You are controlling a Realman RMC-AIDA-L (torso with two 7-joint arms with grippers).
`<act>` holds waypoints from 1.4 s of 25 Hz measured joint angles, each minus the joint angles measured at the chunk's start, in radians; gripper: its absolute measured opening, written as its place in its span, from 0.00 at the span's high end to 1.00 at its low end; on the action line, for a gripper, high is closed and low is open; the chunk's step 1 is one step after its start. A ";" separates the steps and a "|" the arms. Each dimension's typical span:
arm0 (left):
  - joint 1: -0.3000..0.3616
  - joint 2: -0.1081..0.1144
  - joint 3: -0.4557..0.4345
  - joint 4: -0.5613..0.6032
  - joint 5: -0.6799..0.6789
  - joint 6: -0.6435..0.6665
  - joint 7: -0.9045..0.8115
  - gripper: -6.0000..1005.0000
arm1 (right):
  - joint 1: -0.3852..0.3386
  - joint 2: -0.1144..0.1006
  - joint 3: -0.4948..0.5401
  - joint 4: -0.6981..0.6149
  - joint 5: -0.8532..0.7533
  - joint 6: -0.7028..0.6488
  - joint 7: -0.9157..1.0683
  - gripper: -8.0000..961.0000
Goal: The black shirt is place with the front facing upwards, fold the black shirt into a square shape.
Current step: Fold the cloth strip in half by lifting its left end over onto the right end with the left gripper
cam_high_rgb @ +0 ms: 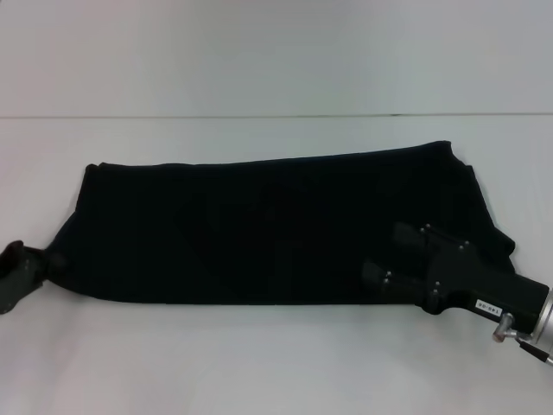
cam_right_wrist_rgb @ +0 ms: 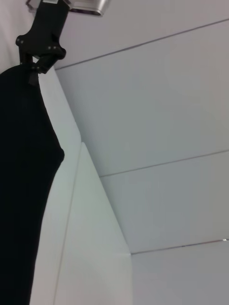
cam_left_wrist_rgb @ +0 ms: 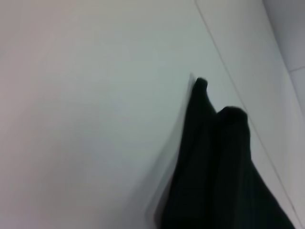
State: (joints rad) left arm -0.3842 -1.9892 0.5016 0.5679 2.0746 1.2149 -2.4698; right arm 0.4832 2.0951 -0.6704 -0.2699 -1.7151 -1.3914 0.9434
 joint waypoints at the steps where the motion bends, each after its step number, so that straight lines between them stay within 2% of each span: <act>1: -0.001 0.000 -0.010 0.002 0.000 -0.001 0.003 0.90 | 0.000 0.000 0.000 0.001 0.006 -0.001 0.000 0.06; 5: -0.003 0.006 -0.060 0.016 0.000 -0.007 0.025 0.97 | -0.006 0.000 0.003 0.003 0.030 -0.009 0.002 0.06; 11: -0.007 0.062 -0.147 0.020 0.000 -0.032 0.038 0.97 | -0.016 -0.003 0.018 0.015 0.037 -0.008 0.003 0.06; 14: -0.008 0.079 -0.189 0.021 0.000 -0.035 0.043 0.97 | -0.029 -0.004 0.019 0.022 0.036 -0.004 0.003 0.05; 18: -0.019 0.084 -0.217 0.021 -0.016 0.001 0.048 0.97 | -0.052 -0.005 0.021 0.026 0.037 -0.001 0.003 0.05; 21: -0.039 0.079 -0.216 0.022 -0.075 0.060 0.050 0.97 | -0.069 -0.005 0.023 0.026 0.037 0.008 0.003 0.05; 23: -0.067 0.068 -0.213 0.027 -0.123 0.106 0.052 0.97 | -0.081 -0.005 0.023 0.026 0.037 0.016 0.003 0.05; 26: -0.137 0.032 -0.208 0.050 -0.151 0.150 0.053 0.97 | -0.103 -0.007 0.025 0.022 0.037 0.023 0.003 0.06; 33: -0.343 -0.093 -0.086 0.067 -0.155 0.167 0.066 0.97 | -0.166 -0.024 0.080 0.014 0.037 0.005 0.003 0.06; 34: -0.374 -0.121 -0.053 0.065 -0.155 0.165 0.072 0.97 | -0.174 -0.025 0.087 0.014 0.037 0.001 0.003 0.06; 35: -0.389 -0.138 -0.030 0.063 -0.156 0.164 0.074 0.97 | -0.181 -0.026 0.092 0.013 0.037 -0.001 0.003 0.06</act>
State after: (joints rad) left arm -0.7734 -2.1269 0.4713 0.6312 1.9188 1.3787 -2.3957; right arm 0.3019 2.0690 -0.5780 -0.2570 -1.6781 -1.3925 0.9463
